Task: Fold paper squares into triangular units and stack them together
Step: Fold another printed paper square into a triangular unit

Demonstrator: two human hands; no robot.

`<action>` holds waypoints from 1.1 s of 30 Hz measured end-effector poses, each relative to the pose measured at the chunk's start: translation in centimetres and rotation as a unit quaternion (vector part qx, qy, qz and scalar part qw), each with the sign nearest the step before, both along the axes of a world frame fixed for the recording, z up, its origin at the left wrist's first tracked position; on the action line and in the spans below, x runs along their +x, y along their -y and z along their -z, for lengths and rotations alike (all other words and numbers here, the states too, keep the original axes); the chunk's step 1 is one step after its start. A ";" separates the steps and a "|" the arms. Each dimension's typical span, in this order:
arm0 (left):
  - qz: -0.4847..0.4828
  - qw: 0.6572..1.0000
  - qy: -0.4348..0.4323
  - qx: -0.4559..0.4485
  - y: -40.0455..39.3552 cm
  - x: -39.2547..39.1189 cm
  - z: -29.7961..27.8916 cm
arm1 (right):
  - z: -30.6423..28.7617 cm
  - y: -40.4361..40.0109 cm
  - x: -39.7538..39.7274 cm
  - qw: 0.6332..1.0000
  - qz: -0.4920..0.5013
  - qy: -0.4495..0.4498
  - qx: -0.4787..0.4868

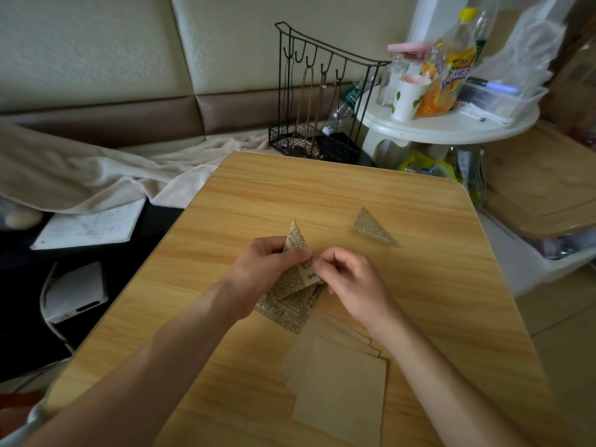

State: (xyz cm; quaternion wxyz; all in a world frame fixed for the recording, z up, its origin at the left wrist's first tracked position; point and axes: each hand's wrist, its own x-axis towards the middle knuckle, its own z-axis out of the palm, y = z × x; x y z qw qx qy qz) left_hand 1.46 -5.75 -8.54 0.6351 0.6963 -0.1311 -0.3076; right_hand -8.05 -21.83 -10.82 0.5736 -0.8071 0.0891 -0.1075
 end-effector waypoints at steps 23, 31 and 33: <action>-0.093 0.995 -0.018 -0.024 0.2 0.3 0.1 | 0.9 0.1 0.4 0.998 -0.025 0.019 -0.046; -0.127 0.991 -0.032 -0.033 0.3 0.4 0.2 | 0.6 -0.1 0.2 0.998 -0.040 0.009 -0.040; -0.134 0.989 -0.039 -0.039 0.2 0.5 0.2 | 0.7 -0.1 0.3 0.998 -0.040 0.009 -0.040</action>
